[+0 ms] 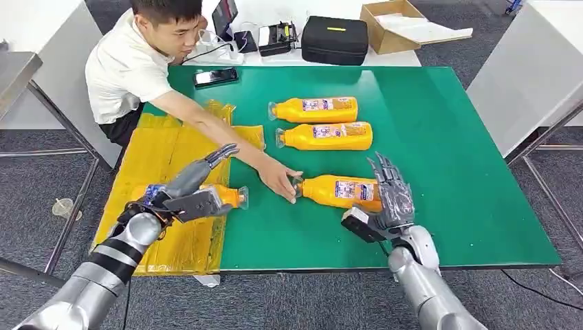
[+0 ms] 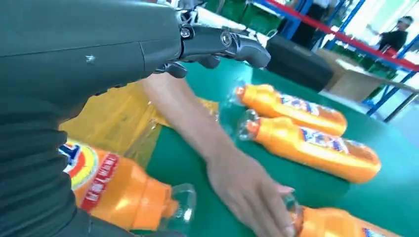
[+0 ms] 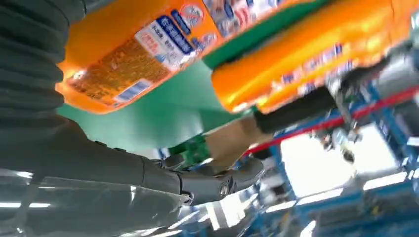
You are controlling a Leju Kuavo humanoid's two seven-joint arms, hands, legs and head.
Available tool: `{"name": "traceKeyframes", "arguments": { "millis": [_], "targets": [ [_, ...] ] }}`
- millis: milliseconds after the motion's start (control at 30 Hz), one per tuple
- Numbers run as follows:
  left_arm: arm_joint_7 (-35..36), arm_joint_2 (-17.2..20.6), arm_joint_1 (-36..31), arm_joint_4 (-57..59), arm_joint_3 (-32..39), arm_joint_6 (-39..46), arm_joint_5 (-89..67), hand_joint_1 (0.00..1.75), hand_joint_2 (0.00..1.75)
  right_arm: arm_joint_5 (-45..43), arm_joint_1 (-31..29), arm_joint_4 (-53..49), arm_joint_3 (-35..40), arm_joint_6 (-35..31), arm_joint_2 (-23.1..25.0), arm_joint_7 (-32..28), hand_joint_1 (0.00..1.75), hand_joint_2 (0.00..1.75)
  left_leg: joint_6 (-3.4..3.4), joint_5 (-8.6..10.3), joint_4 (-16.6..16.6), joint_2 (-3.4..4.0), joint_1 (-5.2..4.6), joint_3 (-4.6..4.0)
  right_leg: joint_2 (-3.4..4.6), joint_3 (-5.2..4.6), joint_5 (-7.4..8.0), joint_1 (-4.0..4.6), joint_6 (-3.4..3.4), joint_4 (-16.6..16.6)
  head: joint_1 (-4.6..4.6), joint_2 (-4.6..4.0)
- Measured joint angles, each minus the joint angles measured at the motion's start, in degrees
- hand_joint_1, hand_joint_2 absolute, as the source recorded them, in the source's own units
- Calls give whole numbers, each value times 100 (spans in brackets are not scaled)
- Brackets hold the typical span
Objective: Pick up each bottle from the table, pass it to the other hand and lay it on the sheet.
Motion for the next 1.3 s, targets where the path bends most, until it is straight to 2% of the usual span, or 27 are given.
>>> {"name": "traceKeyframes", "arguments": {
  "millis": [167, 500, 700, 733, 767, 1000, 1067, 1167, 1300],
  "targets": [
    [-4, -44, 188, -245, -90, 92, -4, 0, 175, 234, -291, 260, 216, 593, -203, 335, 0, 175, 0, -1, 0, 2, 0, -1, 2, -2, 0, 1, 0, 0, 0, 0],
    [-37, -168, 221, -376, -194, 109, 5, 0, 175, 511, -1309, 1267, 915, 2597, -400, 1407, 0, 175, 0, 1, 0, 2, 1, 7, 2, 6, 0, 1, 0, 0, -2, 0],
    [-37, -155, 244, -437, -225, 100, 68, 0, 175, 402, -1779, 1576, 1266, 3434, -579, 1810, 0, 175, 5, 4, 2, -2, 0, 11, -1, 13, 5, 0, 7, -2, 0, 0],
    [-37, -151, 249, -459, -232, 96, 83, 0, 175, 382, -1844, 1600, 1320, 3583, -592, 1884, 145, 175, 6, 4, 2, -1, 0, 12, 0, 14, 6, 0, 7, -2, 0, 0],
    [-37, -151, 248, -463, -236, 87, 110, 0, 175, 371, -1918, 1633, 1386, 3786, -610, 1969, 175, 175, 6, 5, 2, 0, -1, 14, 1, 14, 7, 0, 8, -2, -2, 0],
    [-42, -201, 202, -446, -302, 91, 151, 0, 175, 216, -2342, 1875, 1748, 4746, -656, 2081, 175, 175, 8, 8, 3, -1, 0, 17, 0, 16, 8, 0, 9, -2, 0, 0],
    [-77, -219, 166, -422, -321, 94, 177, 0, 175, 54, -2432, 1919, 1823, 4964, -684, 1888, 175, 175, 8, 8, 3, -1, 0, 17, 0, 16, 8, 0, 9, -1, 0, 0],
    [-214, -229, 123, -395, -367, 94, 271, 0, 175, -624, -2536, 1936, 1862, 5705, -850, 1240, 175, 175, 9, 8, 5, 1, -1, 15, 2, 16, 10, 0, 12, -1, -2, 0],
    [-251, -232, 113, -378, -404, 227, 354, 0, 175, -1282, -2476, 1777, 2079, 5529, -1078, 977, 175, 175, 9, 8, 4, -4, -4, 2, -2, 9, 10, -1, 13, 0, -4, 0]
  ]
}}
